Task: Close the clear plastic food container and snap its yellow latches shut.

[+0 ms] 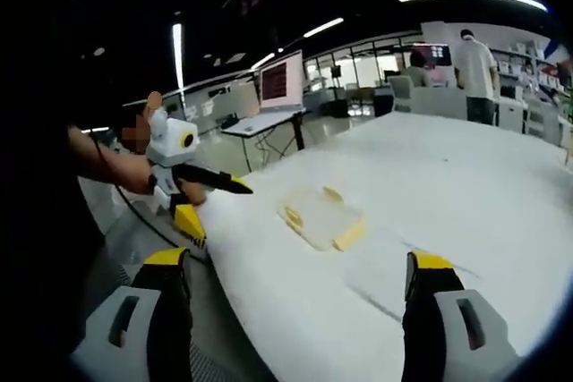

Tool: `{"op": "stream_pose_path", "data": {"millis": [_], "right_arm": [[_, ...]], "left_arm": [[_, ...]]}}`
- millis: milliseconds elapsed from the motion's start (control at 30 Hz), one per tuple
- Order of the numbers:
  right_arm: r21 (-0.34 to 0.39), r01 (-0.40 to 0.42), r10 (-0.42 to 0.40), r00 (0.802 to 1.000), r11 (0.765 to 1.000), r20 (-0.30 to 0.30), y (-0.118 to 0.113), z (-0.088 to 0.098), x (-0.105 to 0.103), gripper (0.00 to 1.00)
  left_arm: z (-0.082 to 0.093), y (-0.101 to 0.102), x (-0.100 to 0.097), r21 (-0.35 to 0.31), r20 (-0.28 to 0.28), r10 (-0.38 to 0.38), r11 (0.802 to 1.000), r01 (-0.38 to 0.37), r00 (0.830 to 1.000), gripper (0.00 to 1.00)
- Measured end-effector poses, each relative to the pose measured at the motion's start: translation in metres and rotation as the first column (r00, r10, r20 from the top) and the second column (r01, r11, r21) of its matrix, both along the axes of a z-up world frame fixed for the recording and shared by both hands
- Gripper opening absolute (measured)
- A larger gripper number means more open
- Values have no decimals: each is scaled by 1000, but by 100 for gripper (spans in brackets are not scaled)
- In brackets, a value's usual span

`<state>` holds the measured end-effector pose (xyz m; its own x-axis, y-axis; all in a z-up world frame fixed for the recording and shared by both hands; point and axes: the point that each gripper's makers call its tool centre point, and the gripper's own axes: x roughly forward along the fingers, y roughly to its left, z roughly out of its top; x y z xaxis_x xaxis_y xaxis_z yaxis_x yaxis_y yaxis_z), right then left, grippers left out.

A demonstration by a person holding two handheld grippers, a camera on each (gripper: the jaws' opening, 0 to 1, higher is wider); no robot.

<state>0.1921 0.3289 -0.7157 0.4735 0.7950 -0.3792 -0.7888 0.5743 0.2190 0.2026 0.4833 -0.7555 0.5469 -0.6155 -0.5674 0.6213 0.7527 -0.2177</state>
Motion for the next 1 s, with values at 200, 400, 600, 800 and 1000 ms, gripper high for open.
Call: {"op": "stream_pose_path", "data": {"millis": [200, 400, 600, 800, 1000], "right_arm": [[5, -3, 3, 1000, 1000, -10, 5, 0, 8, 98], [-7, -22, 22, 1000, 1000, -6, 12, -3, 13, 97], [-6, -32, 32, 999, 999, 3, 18, 0, 19, 95], [-3, -37, 37, 999, 999, 10, 22, 1, 28, 94], [-10, -56, 56, 998, 998, 19, 30, -1, 36, 94]], "left_arm": [[6, 12, 10, 2, -3, 1, 1000, -1, 1000, 98], [1, 18, 10, 37, -21, -34, 999, 35, 999, 91], [0, 21, 11, 42, -28, -42, 998, 43, 999, 91], [-3, 31, 14, 59, -40, -41, 997, 43, 998, 90], [-5, 39, 19, 76, -51, -58, 995, 62, 997, 91]]}}
